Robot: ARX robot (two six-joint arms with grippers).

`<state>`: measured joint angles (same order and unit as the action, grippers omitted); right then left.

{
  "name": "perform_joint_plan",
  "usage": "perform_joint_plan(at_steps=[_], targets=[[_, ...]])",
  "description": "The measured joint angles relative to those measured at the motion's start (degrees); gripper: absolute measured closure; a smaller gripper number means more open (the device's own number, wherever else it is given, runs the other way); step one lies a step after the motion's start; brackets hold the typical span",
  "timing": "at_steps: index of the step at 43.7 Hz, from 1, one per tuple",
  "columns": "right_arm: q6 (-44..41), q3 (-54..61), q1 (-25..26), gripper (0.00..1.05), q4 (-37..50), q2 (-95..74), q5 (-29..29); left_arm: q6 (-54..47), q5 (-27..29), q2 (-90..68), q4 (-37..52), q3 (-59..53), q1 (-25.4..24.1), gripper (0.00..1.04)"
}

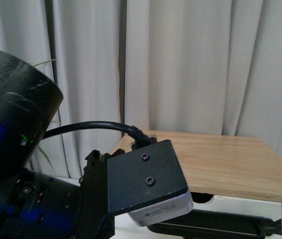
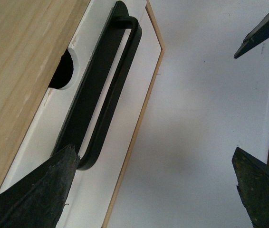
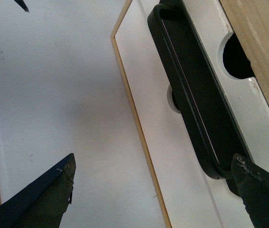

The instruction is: Pull drawer

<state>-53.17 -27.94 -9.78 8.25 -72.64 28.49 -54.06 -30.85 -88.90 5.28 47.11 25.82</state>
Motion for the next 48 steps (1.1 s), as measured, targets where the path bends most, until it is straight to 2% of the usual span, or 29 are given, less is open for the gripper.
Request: perform_joint_plan(at_steps=[23,48], targets=[[-0.9,-3.4,-1.0,0.09,5.6,-8.8,-1.9,-2.3,2.4,-7.9,-6.0,9.0,1.4,0.06],[0.0,-5.5,0.8,0.09,8.6,-14.5,0.6,-4.0,5.4,-14.3,-7.3,13.0,2.0,0.06]])
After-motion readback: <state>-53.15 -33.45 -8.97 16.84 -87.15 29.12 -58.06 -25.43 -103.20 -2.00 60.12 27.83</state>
